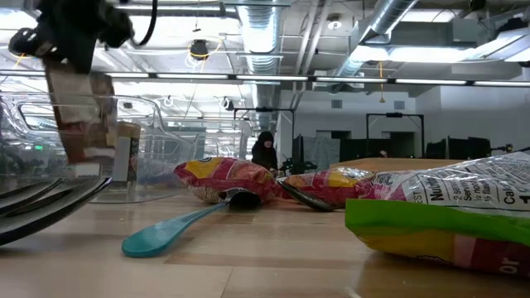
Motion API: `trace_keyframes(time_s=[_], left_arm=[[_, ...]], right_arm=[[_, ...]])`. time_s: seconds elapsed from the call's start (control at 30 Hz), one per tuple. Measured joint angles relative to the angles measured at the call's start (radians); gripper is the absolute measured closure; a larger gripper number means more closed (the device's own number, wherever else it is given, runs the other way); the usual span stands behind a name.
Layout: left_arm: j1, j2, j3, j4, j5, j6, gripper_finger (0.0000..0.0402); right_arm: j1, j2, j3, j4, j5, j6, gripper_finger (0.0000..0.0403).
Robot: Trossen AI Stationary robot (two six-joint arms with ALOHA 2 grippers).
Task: Pick & Place Food Item
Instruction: Put the orange seasoning pack into the transparent bin
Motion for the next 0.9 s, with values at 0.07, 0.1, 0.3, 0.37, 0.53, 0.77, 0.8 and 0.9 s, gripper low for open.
trace_keyframes(time_s=[0.07,0.1,0.3,0.37,0.53,0.77,0.8,0.9], left_arm=[[0.000,-0.034,-0.043,0.031,-0.016,-0.049,0.0401],[0.000,-0.050,-0.063,0.043,-0.022,-0.071,0.0401],[0.000,-0.138,-0.146,0.067,-0.081,-0.208,0.0401],[0.000,-0.163,-0.160,0.063,-0.101,-0.237,0.0401],[0.000,-0.215,-0.199,0.064,-0.134,-0.291,0.0401],[0.001,-0.234,-0.222,0.048,-0.147,-0.294,0.0401],[0.001,-0.234,-0.222,0.041,-0.151,-0.294,0.0401],[0.003,-0.234,-0.222,0.035,-0.173,-0.295,0.0401]], right_arm=[[0.000,0.000,0.000,0.000,0.000,0.000,0.0223],[0.001,0.000,0.000,0.000,0.000,0.000,0.0223],[0.001,0.000,0.000,0.000,0.000,0.000,0.0223],[0.001,0.000,0.000,0.000,0.000,0.000,0.0223],[0.001,0.000,0.000,0.000,0.000,0.000,0.0223],[0.001,0.000,0.000,0.002,0.000,0.000,0.0223],[0.001,0.000,0.000,0.003,0.000,0.000,0.0223],[0.000,0.000,0.000,0.003,0.005,0.000,0.0223]])
